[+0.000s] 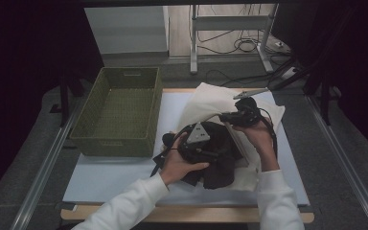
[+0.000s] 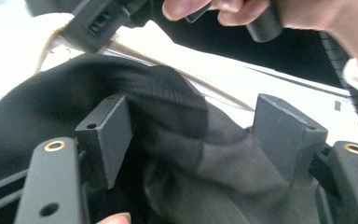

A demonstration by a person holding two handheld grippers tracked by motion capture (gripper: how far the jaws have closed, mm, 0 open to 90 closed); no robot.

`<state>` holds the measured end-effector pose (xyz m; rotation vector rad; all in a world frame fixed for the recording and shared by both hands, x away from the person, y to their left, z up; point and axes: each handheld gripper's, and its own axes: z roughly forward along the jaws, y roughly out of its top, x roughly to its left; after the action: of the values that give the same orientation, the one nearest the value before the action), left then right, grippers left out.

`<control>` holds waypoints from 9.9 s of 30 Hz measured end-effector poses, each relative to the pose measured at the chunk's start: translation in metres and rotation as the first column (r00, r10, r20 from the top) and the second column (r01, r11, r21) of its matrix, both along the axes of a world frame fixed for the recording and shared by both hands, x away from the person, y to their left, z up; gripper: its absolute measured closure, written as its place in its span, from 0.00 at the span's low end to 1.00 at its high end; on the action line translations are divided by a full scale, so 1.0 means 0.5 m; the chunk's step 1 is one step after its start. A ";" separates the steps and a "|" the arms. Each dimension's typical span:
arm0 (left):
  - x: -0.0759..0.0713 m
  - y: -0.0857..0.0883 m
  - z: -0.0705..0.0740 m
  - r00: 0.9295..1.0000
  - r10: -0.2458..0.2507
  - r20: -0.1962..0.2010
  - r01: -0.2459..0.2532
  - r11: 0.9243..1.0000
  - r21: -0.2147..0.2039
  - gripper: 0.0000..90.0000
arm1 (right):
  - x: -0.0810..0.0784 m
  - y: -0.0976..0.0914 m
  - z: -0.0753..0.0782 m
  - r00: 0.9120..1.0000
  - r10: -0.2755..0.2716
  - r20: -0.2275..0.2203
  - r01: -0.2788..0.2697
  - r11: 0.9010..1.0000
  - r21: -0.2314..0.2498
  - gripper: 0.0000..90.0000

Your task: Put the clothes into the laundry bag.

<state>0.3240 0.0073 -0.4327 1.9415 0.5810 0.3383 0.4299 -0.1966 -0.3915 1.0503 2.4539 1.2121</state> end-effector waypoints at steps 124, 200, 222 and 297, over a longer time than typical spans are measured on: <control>0.031 0.110 -0.063 0.983 0.149 -0.104 -0.141 0.987 0.081 0.44 | -0.015 0.001 0.015 1.000 0.018 0.020 -0.018 1.000 0.010 0.96; 0.109 0.001 -0.175 0.953 0.105 -0.284 -0.015 0.953 0.302 1.00 | -0.022 0.003 0.023 0.999 0.046 0.019 -0.046 0.999 0.011 0.97; 0.142 -0.020 -0.173 0.957 0.149 -0.251 -0.070 0.953 0.296 1.00 | -0.025 0.008 0.026 0.998 0.056 0.025 -0.056 0.998 0.016 0.97; 0.124 -0.125 -0.168 0.982 0.031 -0.187 0.024 0.958 0.285 1.00 | -0.022 -0.002 0.024 0.997 0.070 0.007 -0.071 0.996 0.060 0.97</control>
<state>0.3860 -0.0555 -0.5166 2.2696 0.6896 0.2508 0.4188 -0.1976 -0.3793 0.9823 2.4845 1.3165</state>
